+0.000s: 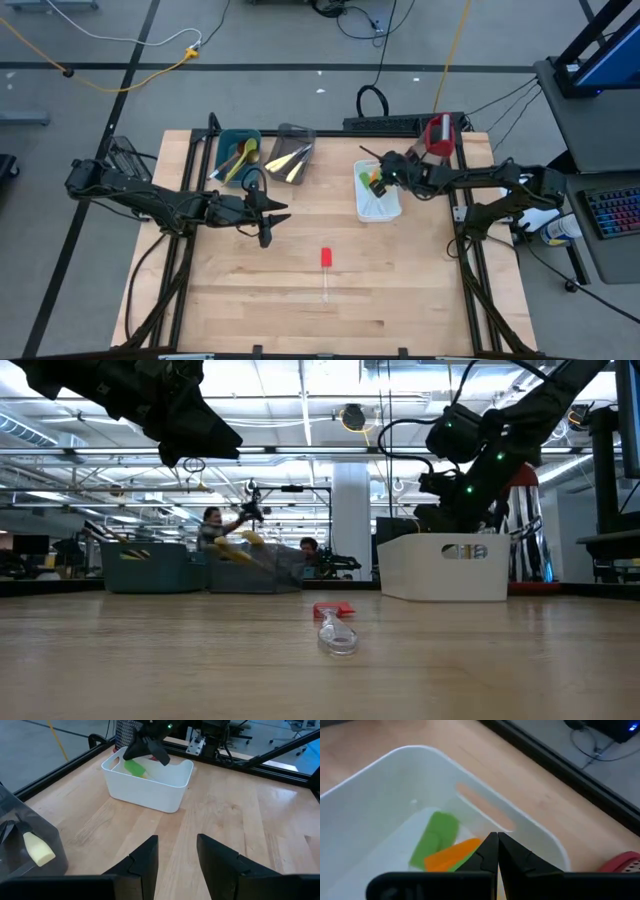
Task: Pick & Place Kitchen Items
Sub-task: Put the green spatula into the white bin, then put the red spatula into the white bin
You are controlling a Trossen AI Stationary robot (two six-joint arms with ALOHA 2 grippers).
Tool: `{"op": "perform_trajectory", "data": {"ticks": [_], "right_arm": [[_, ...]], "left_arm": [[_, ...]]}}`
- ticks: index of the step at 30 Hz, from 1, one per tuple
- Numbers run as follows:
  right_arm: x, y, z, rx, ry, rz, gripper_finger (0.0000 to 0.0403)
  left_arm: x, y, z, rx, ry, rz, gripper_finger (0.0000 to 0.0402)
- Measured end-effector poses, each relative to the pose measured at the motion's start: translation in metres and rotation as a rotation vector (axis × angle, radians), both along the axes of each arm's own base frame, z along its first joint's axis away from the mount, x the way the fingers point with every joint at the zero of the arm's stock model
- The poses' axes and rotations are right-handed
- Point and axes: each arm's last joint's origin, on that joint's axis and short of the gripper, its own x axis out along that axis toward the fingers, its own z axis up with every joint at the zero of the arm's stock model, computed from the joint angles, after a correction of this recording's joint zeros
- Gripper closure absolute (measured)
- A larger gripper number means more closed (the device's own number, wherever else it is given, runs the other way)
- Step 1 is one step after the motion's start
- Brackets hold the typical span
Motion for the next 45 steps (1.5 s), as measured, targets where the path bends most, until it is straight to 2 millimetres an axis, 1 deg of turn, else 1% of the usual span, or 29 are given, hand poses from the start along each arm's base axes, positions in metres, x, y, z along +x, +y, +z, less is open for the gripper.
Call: {"op": "perform_trajectory", "data": {"ticks": [8,12,15,19,27,30,34,38,42,45], "right_arm": [[-0.001,-0.001,0.000,-0.008,0.001,-0.021,0.0403],[0.000,0.000,0.000,0.017,-0.007,0.013,0.0402],[0.000,0.000,0.000,0.022,-0.008,0.019,0.0394],[0.000,0.000,0.000,0.018,-0.002,0.026,0.0372],[0.000,0.000,0.000,0.018,-0.003,0.028,0.0309],[0.003,0.001,0.001,0.010,-0.031,0.032,0.0289],[0.011,0.008,0.007,-0.041,-0.075,0.095,0.0274],[0.018,0.015,0.019,-0.101,-0.161,0.151,0.0271],[0.025,0.030,0.029,-0.151,-0.213,0.240,0.0271],[0.029,0.046,0.033,-0.158,-0.238,0.307,0.0271]], "left_arm": [[0.000,0.000,0.000,0.002,0.001,-0.001,0.0261],[0.000,0.000,0.000,0.002,0.001,-0.001,0.0261],[0.000,0.000,0.000,0.002,0.000,-0.001,0.0261],[0.000,0.000,0.000,0.002,0.000,-0.001,0.0261],[0.000,0.000,0.000,0.002,0.000,-0.001,0.0261],[0.000,0.000,0.000,-0.015,-0.004,0.006,0.0261],[0.000,0.000,0.000,-0.081,-0.019,0.032,0.0261],[0.000,0.000,0.000,-0.172,-0.040,0.067,0.0261],[0.000,-0.002,0.000,-0.263,-0.060,0.095,0.0261],[-0.001,-0.005,0.000,-0.276,-0.063,0.085,0.0261]]}}
